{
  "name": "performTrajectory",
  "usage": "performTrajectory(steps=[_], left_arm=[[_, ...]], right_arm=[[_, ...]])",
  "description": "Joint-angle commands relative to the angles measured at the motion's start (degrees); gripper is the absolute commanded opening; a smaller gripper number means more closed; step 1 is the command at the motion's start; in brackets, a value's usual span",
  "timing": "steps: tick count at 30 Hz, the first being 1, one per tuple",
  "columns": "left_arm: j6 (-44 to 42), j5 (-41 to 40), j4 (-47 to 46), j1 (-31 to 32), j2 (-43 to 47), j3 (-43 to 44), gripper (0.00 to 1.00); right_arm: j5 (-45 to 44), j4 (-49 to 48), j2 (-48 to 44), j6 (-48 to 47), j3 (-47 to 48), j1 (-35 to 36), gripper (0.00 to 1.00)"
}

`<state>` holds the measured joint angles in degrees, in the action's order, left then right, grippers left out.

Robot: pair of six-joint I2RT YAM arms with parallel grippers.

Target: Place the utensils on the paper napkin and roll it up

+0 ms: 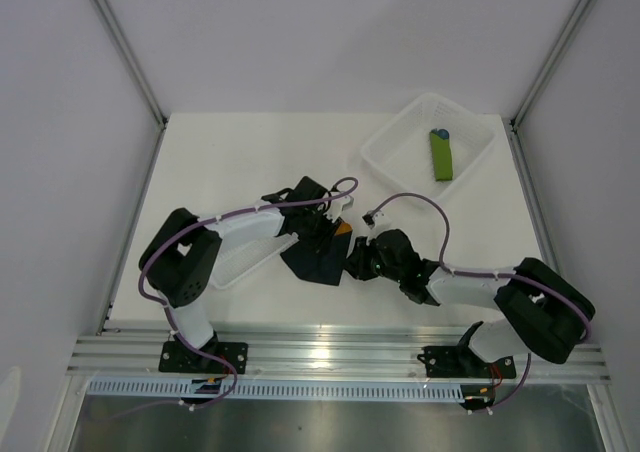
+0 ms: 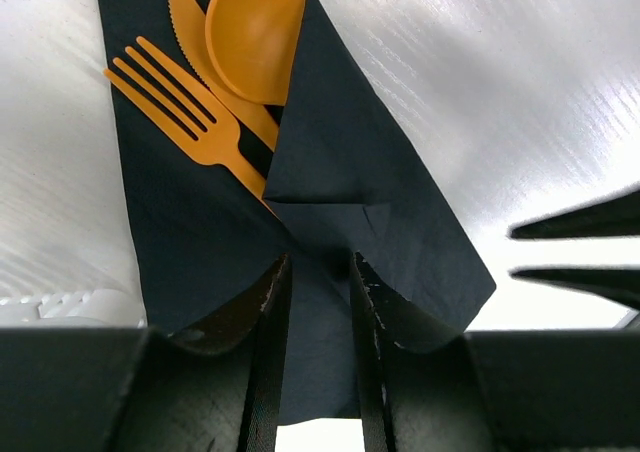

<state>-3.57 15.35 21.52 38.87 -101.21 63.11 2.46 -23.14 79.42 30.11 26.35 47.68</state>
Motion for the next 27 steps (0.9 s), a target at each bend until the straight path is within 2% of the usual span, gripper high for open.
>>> performTrajectory(steps=[1,6,15,21,22,25,27], left_arm=[[-0.8,0.9,-1.0,-0.4,1.3,0.1,0.34],[-0.9,0.6,-0.7,-0.4,1.7,0.3,0.35],[-0.9,1.4,0.2,-0.8,1.7,0.5,0.38],[-2.0,1.8,0.6,-0.9,4.3,0.1,0.57],[-2.3,1.8,0.6,-0.9,4.6,0.1,0.65],[-3.0,3.4,1.2,-0.8,5.0,0.4,0.72],[-3.3,5.0,1.2,-0.4,5.0,0.1,0.74]], right_arm=[[2.5,-4.3,3.7,3.1,2.3,-1.2,0.20],[4.0,-7.0,7.2,4.3,4.0,-1.3,0.10],[6.7,-10.1,14.0,7.9,4.8,-2.7,0.03],[7.0,-9.8,15.6,8.7,5.2,-3.0,0.00],[7.0,-9.6,15.6,8.7,5.2,-3.0,0.00],[7.2,-9.3,14.7,9.1,4.9,-3.1,0.00],[7.1,-9.3,13.8,9.4,4.4,-3.1,0.00]])
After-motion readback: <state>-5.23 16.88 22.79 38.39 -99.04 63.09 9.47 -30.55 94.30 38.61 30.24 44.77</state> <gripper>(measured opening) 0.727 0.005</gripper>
